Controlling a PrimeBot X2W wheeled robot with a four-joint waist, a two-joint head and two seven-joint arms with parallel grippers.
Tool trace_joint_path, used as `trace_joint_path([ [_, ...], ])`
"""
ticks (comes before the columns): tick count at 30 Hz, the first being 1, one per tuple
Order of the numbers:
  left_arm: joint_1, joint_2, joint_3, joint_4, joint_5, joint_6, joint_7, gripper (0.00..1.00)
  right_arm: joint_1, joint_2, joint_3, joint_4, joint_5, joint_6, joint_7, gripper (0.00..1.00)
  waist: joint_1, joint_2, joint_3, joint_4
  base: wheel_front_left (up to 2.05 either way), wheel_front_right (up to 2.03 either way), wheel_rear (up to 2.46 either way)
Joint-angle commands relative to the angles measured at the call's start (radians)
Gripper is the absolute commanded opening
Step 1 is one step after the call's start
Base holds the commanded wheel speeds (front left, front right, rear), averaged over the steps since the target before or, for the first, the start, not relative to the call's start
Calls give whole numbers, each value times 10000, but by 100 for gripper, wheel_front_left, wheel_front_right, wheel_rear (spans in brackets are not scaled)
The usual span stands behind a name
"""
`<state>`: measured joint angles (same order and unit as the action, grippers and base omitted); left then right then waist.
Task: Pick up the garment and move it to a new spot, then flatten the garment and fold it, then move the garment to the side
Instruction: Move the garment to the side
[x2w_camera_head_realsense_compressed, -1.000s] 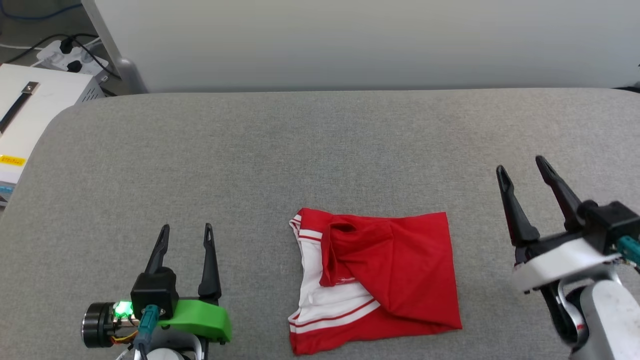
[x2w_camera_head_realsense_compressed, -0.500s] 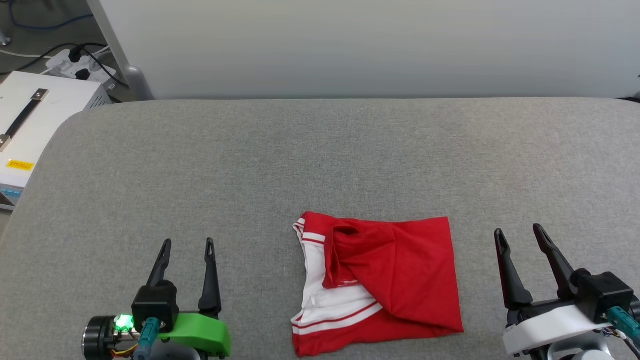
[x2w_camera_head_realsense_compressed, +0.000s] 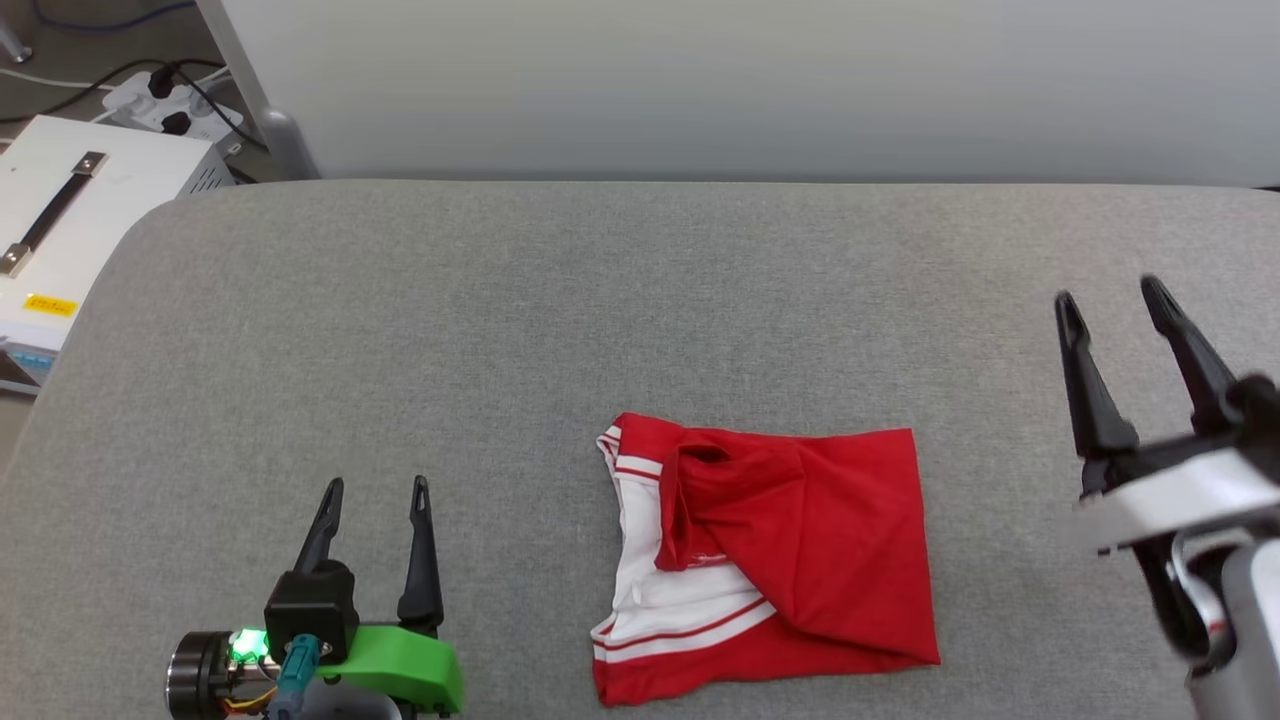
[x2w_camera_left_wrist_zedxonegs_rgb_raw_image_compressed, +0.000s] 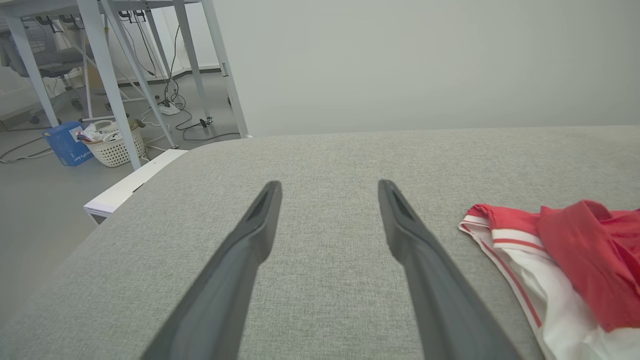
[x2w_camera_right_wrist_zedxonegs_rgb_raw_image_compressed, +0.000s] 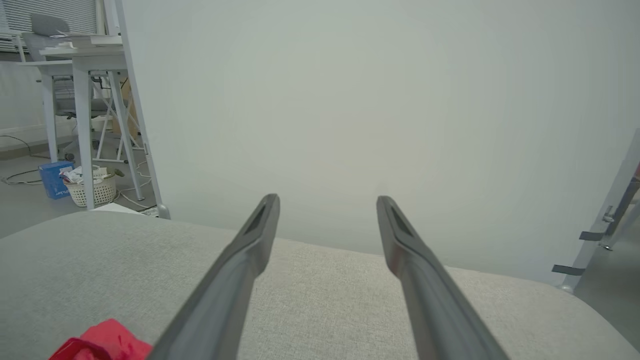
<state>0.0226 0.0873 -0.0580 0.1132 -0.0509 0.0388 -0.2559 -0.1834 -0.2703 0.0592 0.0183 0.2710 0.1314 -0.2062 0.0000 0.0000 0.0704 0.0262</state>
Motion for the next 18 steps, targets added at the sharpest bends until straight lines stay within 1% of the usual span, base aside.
trace_joint_path([
  [1, -94, 7, 7, 5, 17, -57, -59, 100, -410, -328, 300, 76, 271, -7, 398, 100, 0, 0, 80, 63, 0, 0, 0],
  [4, -183, -7, -2, 31, 9, -72, -59, 100, -1160, -1297, 1412, 242, 1406, -7, 2169, 100, 0, 0, 187, 139, 0, 0, 0],
  [10, -351, -52, -20, 41, -7, -70, -59, 100, -1985, -2792, 2912, 245, 4004, -7, 5182, 100, 0, 0, 493, 272, 0, 0, 0],
  [14, -492, -100, -67, 15, -15, -59, -59, 100, -1973, -3419, 3558, 384, 5628, -7, 7074, 100, 0, 0, 771, 384, 0, 0, 0],
  [16, -598, -126, -115, 13, -15, -67, -59, 100, -1869, -3614, 3710, 500, 6292, -7, 7809, 100, 0, 0, 941, 470, 0, 0, 0],
  [18, -715, -153, -168, 4, -18, -71, -59, 100, -1782, -3763, 3820, 625, 6771, -7, 8300, 100, 0, 0, 1122, 570, 0, 0, 0],
])
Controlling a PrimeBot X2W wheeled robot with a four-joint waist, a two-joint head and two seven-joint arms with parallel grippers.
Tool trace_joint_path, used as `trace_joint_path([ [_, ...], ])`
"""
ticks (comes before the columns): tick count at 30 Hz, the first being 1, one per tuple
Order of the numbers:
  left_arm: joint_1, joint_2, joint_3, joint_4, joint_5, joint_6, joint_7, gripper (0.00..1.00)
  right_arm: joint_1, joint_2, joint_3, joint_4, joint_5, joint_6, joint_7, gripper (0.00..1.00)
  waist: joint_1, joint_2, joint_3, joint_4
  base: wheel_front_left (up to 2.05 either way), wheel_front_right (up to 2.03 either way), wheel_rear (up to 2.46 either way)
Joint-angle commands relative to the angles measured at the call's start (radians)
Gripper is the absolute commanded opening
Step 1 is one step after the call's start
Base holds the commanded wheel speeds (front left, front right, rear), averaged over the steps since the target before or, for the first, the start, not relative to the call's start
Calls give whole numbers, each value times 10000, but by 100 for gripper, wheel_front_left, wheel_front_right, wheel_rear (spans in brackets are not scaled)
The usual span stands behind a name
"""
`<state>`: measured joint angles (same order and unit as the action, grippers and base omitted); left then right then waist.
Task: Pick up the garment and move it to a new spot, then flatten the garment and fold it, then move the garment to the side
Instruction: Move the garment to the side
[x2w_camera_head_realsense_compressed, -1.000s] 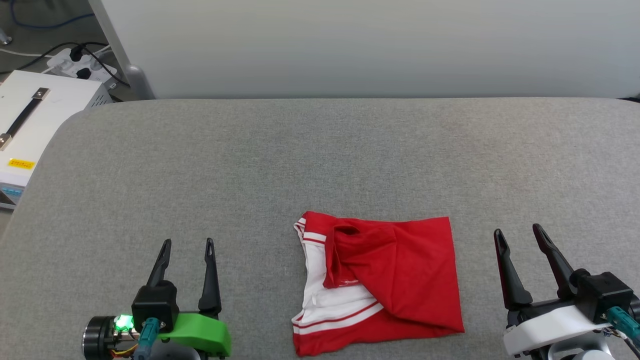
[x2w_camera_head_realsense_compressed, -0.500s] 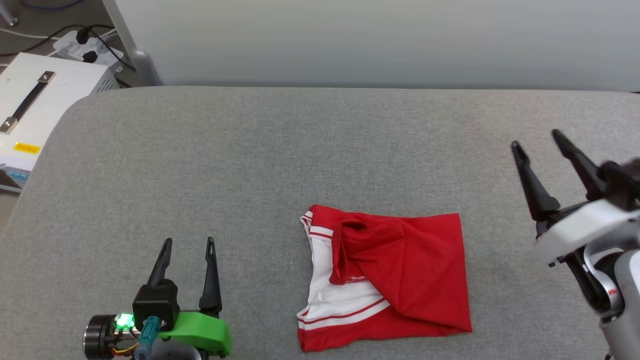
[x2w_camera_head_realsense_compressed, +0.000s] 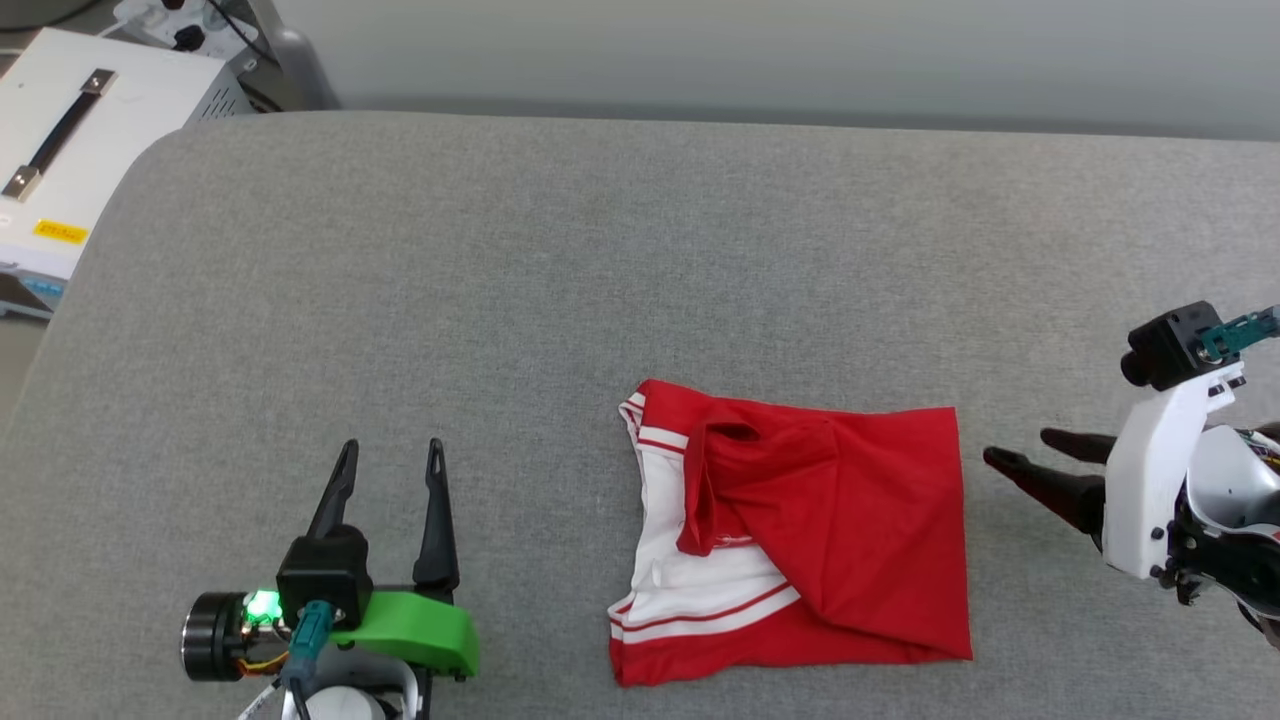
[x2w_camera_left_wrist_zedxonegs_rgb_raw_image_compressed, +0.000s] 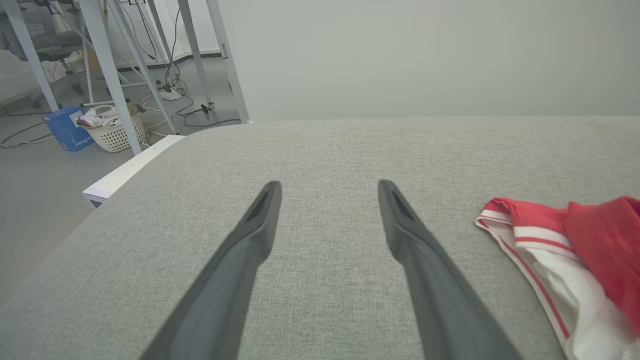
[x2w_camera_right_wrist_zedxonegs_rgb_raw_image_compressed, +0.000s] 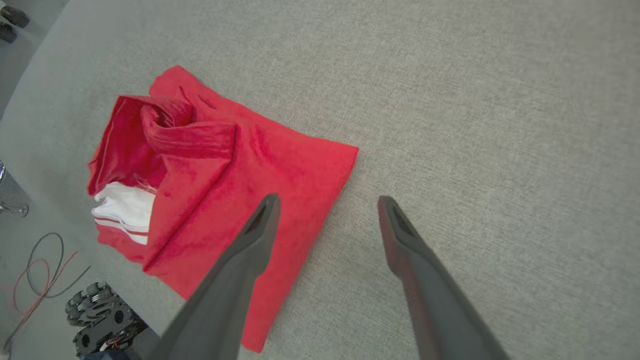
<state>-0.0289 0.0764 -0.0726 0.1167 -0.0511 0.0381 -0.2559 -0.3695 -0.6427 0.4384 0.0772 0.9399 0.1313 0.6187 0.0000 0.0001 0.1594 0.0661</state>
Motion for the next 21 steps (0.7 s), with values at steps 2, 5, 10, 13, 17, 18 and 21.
trace_joint_path([
  [2, -318, -69, -76, -34, -19, -69, -59, 100, 181, -91, 162, 152, 393, -6, 382, 100, 0, -1, 423, 285, 0, 0, 0],
  [5, -497, -99, -141, -9, -24, -81, -59, 100, 292, -46, 429, 265, 617, -6, 653, 100, 0, -1, 702, 438, 0, 0, 0],
  [10, -783, -142, -207, 61, -54, -96, -59, 100, 358, 482, 814, 593, 880, -6, 551, 100, 0, -1, 1046, 648, 0, 0, 0],
  [13, -877, -165, -252, 108, -48, -70, -59, 100, 364, 740, 1192, 811, 850, -6, 434, 100, 0, -1, 1160, 719, 0, 0, 0],
  [17, -969, -185, -283, 179, -49, -51, -59, 100, 329, 806, 1719, 989, 628, -6, 80, 100, 0, -1, 1174, 786, 0, 0, 0],
  [18, -974, -188, -280, 190, -48, -46, -59, 100, 305, 818, 1771, 1021, 609, -6, -92, 86, 0, -1, 1152, 788, 0, 0, 0],
  [21, -922, -194, -237, 228, -41, -31, -59, 100, 106, 768, 1971, 1026, 487, -6, -685, 0, 0, -1, 1011, 741, 0, 0, 0],
])
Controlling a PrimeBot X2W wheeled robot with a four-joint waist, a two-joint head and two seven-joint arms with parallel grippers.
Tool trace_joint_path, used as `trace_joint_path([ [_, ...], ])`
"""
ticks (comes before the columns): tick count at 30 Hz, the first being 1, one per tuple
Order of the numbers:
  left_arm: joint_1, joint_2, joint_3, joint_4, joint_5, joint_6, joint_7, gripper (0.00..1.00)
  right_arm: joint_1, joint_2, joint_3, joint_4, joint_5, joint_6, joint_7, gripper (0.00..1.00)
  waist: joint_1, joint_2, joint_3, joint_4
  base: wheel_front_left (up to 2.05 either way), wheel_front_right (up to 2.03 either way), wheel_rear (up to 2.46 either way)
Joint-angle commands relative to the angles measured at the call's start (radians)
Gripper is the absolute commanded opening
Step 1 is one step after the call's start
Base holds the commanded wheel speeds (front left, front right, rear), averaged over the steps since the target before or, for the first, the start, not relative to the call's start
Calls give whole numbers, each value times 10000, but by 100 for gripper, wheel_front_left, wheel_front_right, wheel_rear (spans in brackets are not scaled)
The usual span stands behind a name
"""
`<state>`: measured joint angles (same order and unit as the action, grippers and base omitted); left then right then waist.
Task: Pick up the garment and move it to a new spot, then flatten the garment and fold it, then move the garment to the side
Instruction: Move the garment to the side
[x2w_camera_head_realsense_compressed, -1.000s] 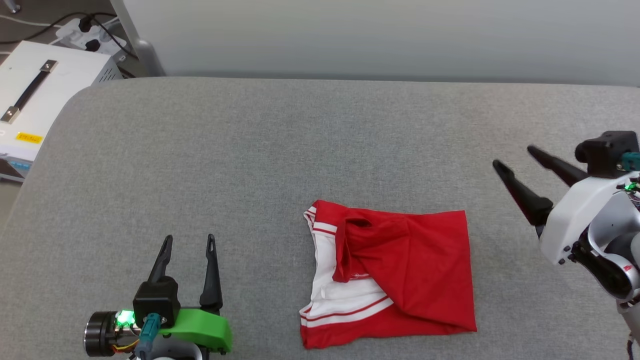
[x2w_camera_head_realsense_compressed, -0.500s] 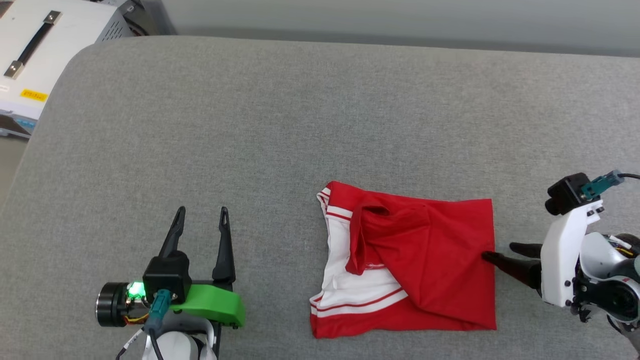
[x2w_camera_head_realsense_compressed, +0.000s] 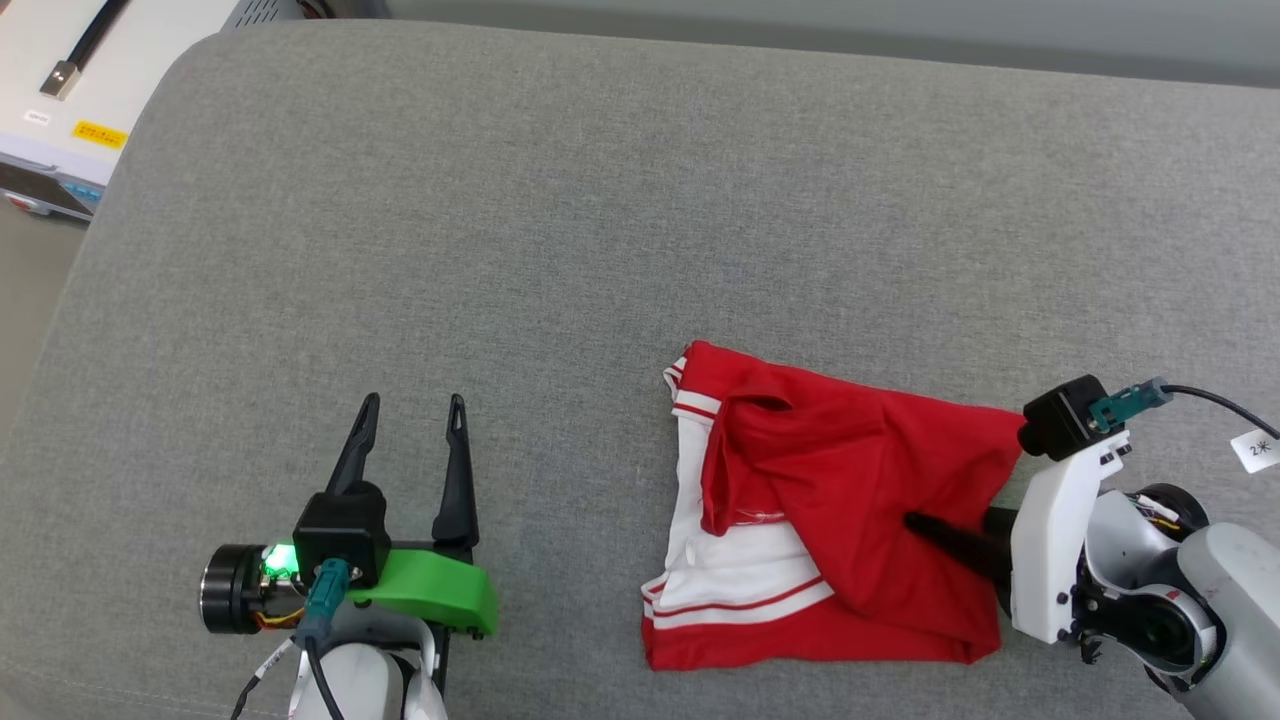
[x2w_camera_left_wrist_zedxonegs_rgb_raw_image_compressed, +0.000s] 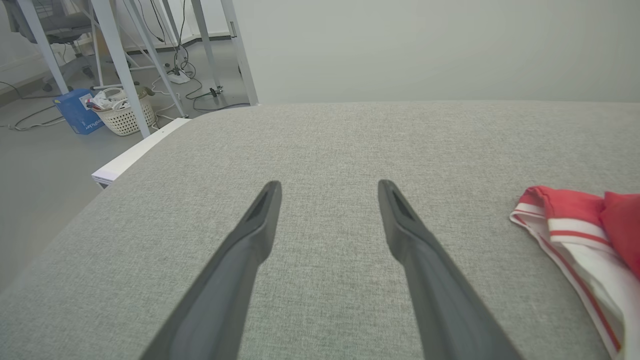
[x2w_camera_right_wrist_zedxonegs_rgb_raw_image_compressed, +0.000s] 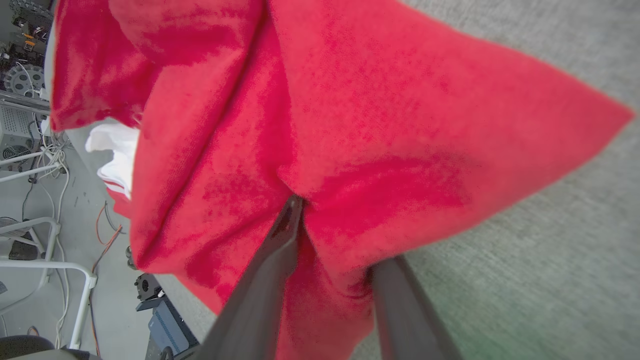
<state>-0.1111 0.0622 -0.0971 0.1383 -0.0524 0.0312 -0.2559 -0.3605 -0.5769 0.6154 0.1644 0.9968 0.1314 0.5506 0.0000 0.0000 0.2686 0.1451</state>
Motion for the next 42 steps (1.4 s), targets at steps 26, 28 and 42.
trace_joint_path([
  [26, -58, 219, 338, -415, 247, -36, -59, 100, -2682, -2918, 1453, -1994, -1367, -7, -1625, 0, 0, 0, 132, -3526, 0, 0, 0],
  [28, -258, 269, 334, -522, 308, -23, -59, 100, -2843, -3215, 1298, -1619, -1393, -7, -1674, 0, 0, 0, 470, -3636, 0, 0, 0],
  [42, -1327, 894, 399, -1638, 584, -15, -59, 100, -5009, -4581, 679, 2576, -2428, -7, -2211, 0, 0, 0, 2703, -3626, 0, 0, 0],
])
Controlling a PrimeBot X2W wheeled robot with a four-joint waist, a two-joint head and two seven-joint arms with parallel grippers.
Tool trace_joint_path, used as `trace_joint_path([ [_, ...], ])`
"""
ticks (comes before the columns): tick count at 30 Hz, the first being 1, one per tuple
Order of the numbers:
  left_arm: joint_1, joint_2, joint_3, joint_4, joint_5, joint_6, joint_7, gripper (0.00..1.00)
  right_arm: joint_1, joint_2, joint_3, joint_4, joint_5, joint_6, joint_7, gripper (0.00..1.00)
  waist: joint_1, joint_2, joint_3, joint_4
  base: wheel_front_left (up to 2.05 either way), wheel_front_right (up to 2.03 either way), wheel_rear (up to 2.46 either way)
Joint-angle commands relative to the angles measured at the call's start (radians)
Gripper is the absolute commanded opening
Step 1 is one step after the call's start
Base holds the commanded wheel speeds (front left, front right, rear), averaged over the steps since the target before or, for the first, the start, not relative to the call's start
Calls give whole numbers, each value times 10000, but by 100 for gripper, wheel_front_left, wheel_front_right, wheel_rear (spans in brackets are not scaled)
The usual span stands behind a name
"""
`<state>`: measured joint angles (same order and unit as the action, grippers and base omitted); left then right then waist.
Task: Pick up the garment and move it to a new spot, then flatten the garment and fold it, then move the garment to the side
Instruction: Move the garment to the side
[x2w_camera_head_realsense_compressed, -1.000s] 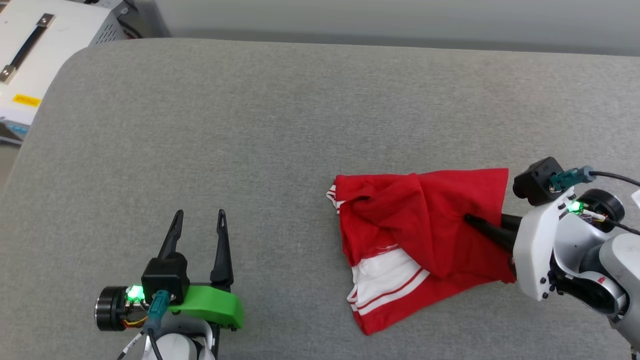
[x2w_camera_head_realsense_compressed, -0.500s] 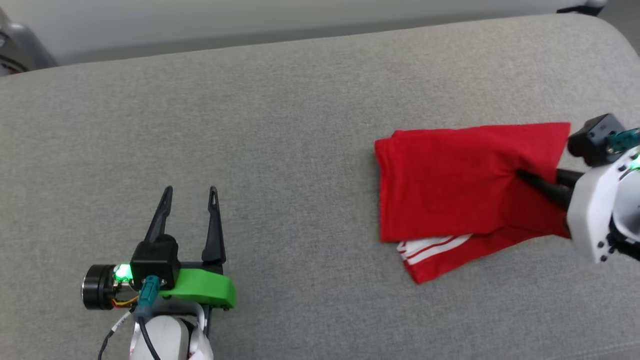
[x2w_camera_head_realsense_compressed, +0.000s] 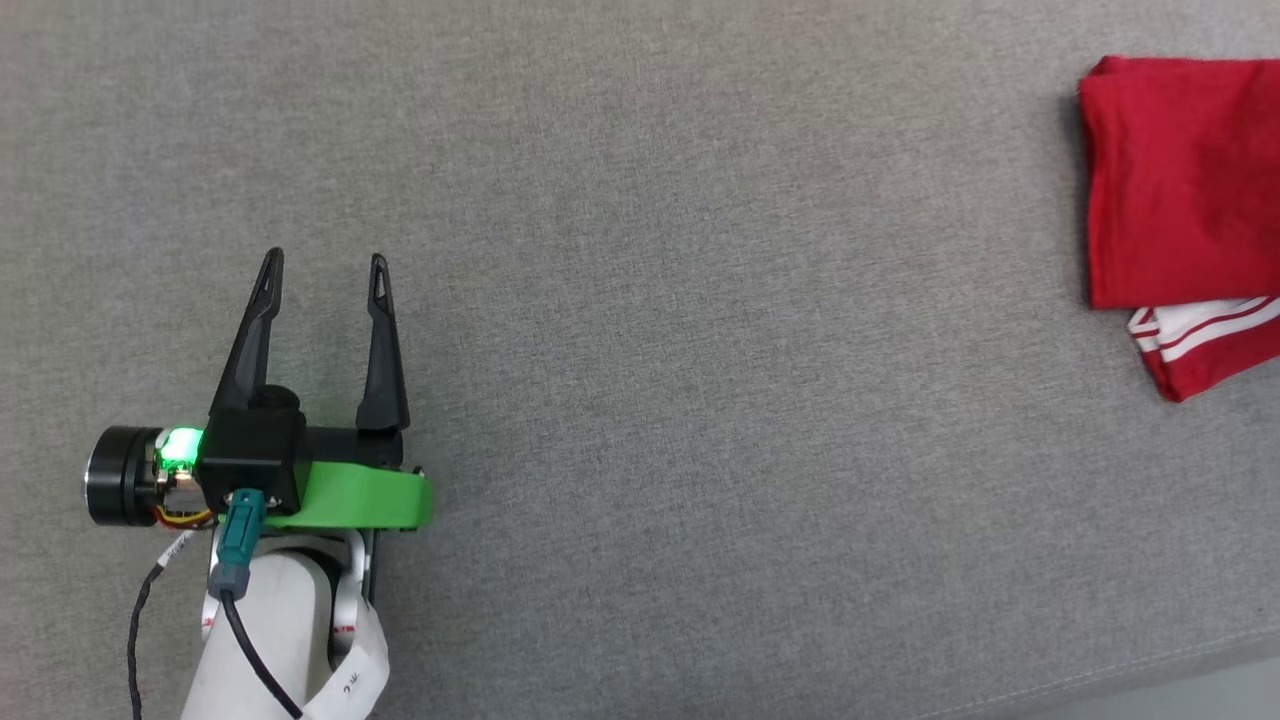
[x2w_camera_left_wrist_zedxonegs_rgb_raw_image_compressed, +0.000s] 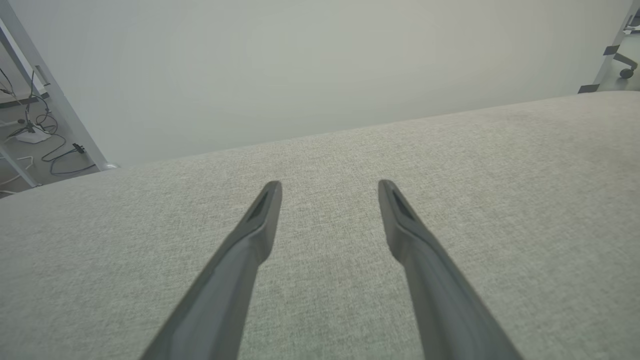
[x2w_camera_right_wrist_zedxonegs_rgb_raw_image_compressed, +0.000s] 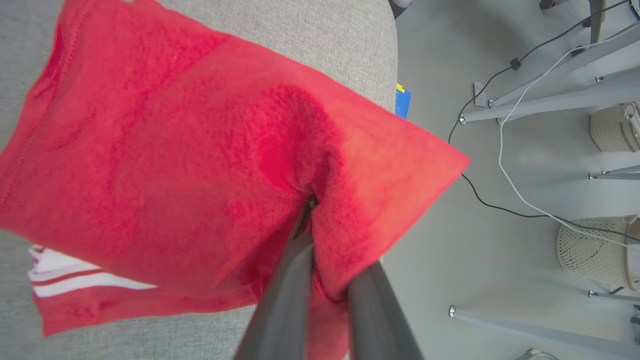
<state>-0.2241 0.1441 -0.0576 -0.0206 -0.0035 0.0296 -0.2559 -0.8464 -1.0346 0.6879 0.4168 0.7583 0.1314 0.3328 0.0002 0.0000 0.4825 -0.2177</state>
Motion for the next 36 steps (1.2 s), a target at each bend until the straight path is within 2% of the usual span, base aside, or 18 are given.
trace_joint_path([
  [1, -242, 89, -20, -101, 113, 2, -59, 100, -249, -5, -129, 270, -21, -7, -33, 0, -2, 0, 659, 39, 0, 0, 0],
  [7, -419, 183, -107, -347, 196, 68, -59, 100, -891, 141, -574, 1458, -310, -7, -202, 0, -2, 0, 1041, 210, 0, 0, 0],
  [11, -419, 194, -122, -419, 205, 169, -59, 100, -1111, 546, -762, 2186, -389, -7, -333, 0, -2, 0, 1020, 285, 0, 0, 0],
  [12, -308, 164, -119, -381, 151, 249, -59, 100, -1162, 861, -898, 2717, -483, -7, -385, 100, -2, 0, 747, 326, 0, 0, 0],
  [15, -178, 95, -146, -344, 88, 320, -59, 100, -1120, 882, -896, 2932, -767, -7, -570, 100, -2, 0, 338, 437, 0, 0, 0],
  [19, 100, -27, -220, -284, -4, 400, -59, 100, -988, 860, -1224, 2960, -1064, -7, -1420, 100, -2, 0, -318, 633, 0, 0, 0],
  [26, 864, -192, -269, -76, -199, 533, -59, 100, -602, 1459, -2384, 2633, -2396, -7, -3957, 100, -2, 0, -1575, 965, 0, 0, 0],
  [29, 1207, -251, -262, -17, -305, 566, -59, 100, -344, 2086, -3364, 2390, -3246, -7, -5194, 100, -2, 0, -2005, 1128, 0, 0, 0],
  [31, 1387, -287, -245, 25, -369, 593, -59, 100, -68, 2554, -4062, 2091, -3838, -7, -5640, 100, -2, 0, -2249, 1257, 0, 0, 0],
  [36, 1702, -359, -191, 144, -520, 615, -59, 100, 1004, 4048, -5759, 391, -5131, -7, -5933, 100, -2, 0, -2783, 1605, 0, 0, 0],
])
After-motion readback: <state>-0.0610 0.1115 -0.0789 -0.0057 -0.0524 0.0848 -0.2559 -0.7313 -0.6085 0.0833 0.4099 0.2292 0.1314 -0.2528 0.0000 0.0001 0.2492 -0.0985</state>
